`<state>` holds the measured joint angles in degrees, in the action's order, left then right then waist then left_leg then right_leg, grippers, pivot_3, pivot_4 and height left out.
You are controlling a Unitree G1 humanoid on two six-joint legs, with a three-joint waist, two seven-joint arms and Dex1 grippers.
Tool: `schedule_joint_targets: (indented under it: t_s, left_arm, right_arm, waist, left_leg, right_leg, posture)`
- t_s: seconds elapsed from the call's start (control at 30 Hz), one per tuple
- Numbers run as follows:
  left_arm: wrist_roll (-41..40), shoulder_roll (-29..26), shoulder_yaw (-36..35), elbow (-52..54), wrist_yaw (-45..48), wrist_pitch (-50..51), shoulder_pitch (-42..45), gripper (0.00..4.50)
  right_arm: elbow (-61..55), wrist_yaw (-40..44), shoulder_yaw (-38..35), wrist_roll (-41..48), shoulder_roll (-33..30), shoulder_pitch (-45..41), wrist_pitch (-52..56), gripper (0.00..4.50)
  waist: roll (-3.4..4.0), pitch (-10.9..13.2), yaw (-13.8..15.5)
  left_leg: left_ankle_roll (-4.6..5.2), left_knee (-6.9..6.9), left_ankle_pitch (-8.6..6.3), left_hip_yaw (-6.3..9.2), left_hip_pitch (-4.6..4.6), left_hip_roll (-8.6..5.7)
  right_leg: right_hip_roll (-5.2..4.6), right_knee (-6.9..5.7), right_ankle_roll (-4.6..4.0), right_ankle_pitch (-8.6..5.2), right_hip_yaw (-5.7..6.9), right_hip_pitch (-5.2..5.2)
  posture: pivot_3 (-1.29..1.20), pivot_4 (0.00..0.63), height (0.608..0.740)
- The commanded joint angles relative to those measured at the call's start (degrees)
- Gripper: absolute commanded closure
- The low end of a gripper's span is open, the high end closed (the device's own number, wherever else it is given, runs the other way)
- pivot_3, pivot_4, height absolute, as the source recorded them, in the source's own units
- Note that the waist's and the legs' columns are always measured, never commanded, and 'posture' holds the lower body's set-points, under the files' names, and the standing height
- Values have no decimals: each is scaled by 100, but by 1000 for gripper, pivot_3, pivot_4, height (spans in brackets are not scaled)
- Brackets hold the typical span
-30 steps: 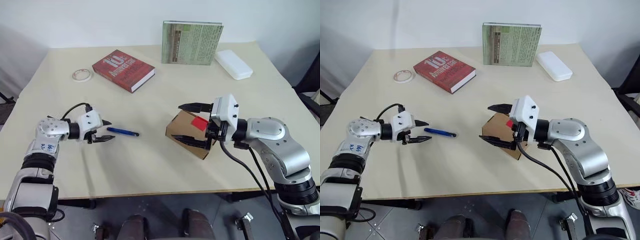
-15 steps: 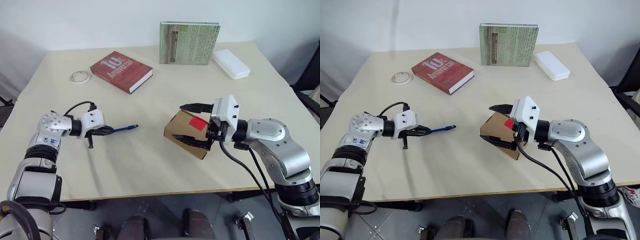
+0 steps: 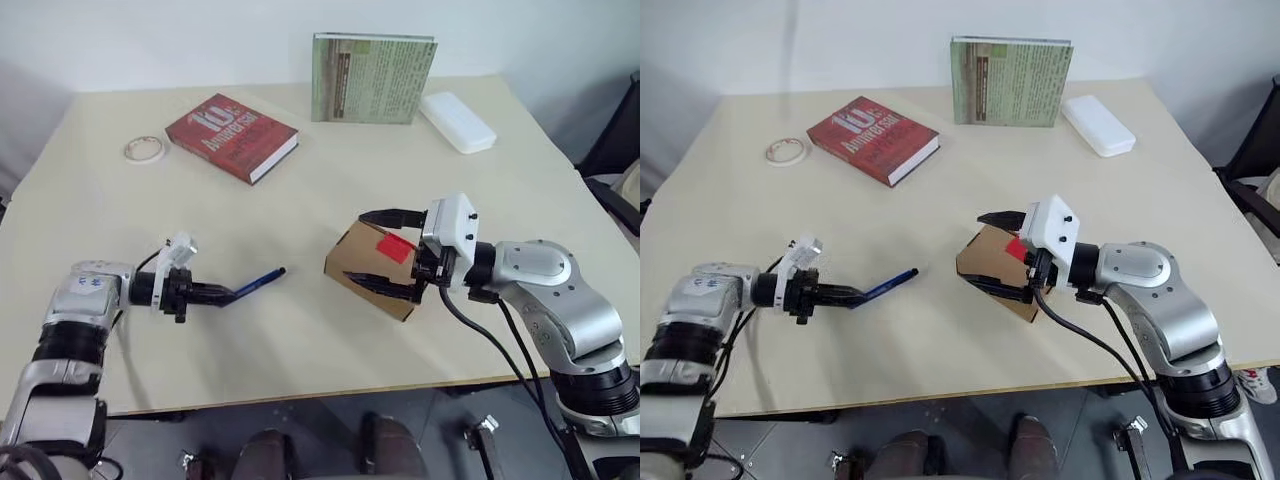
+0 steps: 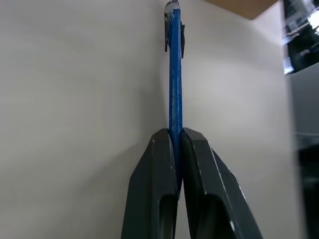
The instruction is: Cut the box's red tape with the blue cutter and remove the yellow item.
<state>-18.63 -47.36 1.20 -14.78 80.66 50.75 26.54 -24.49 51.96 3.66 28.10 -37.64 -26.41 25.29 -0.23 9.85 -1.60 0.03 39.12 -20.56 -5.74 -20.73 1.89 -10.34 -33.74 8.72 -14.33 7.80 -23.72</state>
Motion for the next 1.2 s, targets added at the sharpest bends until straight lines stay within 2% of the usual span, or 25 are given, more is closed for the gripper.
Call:
schedule_joint_targets:
  t_s: [0.03,0.23,0.37,0.43,0.53,0.7,0.83,0.97,1.1,1.2]
  left_arm:
    - [-443,-321,-57,1171,-313,1107,-664,4491]
    - [-487,-319,-266,1391,-1334,1469,-1066,4491]
    - [22,-468,-30,1403,-1732,456,-1470,4491]
    - [146,-586,52,1439,-1752,-2,-1595,3856]
    - [408,-699,92,1291,-1955,-812,-1681,3162]
    - [554,-734,141,876,-2137,-1213,-1562,2109]
    - [649,-393,-318,680,-2535,-2761,-1579,1279]
    - [513,-323,-531,944,-2422,-3387,-1857,292]
    - [219,-76,-852,1267,-2499,-3713,-2105,292]
    - [-148,75,-1133,1485,-2463,-3488,-2151,292]
  right_arm:
    - [-218,1,-169,84,-42,10,-23,0]
    - [-227,18,-145,106,-27,34,-22,0]
    - [-177,60,-87,108,13,-1,-45,0]
    - [-175,68,-78,110,19,-10,-38,0]
    - [-167,93,-75,119,22,-17,-38,0]
    - [-134,127,-70,110,36,-28,-50,0]
    - [-133,130,-85,109,31,-25,-43,0]
    - [-120,140,-98,107,16,-23,-37,0]
    - [-91,165,-109,110,4,-18,-42,0]
    - [-48,200,-99,107,5,-32,-52,0]
  waist:
    - [-2,3,-11]
    - [-2,4,17]
    - [3,1,17]
    - [12,-4,19]
    - [40,-20,19]
    - [86,-40,54]
    - [114,-45,86]
    - [103,-37,149]
    - [104,-36,143]
    - [93,-30,143]
  left_leg:
    - [-1,0,-1,-1,0,1]
    - [-4,5,1,2,3,3]
    - [-4,5,1,-2,21,3]
    - [-5,5,1,-4,32,4]
    - [-8,5,6,-5,43,7]
    - [-3,1,23,-3,58,12]
    - [10,-4,49,25,67,33]
    - [-11,-4,76,31,57,73]
    - [-38,-5,62,20,44,96]
    - [-68,-6,73,-23,12,103]
  right_leg:
    - [0,1,3,-2,-1,-1]
    - [1,-1,2,-5,-4,3]
    - [1,-4,-2,-7,-8,13]
    - [0,-4,-9,-10,-13,23]
    - [0,-11,-24,-18,-21,24]
    - [-2,-18,-65,-28,-23,25]
    - [6,-30,-115,0,-20,22]
    - [38,-25,-151,24,-16,7]
    - [69,-22,-156,27,-18,-14]
    - [86,-33,-155,28,-10,-38]
  posture:
    - [0,150,740]
    - [0,150,740]
    - [0,150,740]
    - [0,150,740]
    - [0,150,740]
    - [0,150,740]
    - [0,150,740]
    - [0,150,740]
    - [0,150,740]
    - [0,150,740]
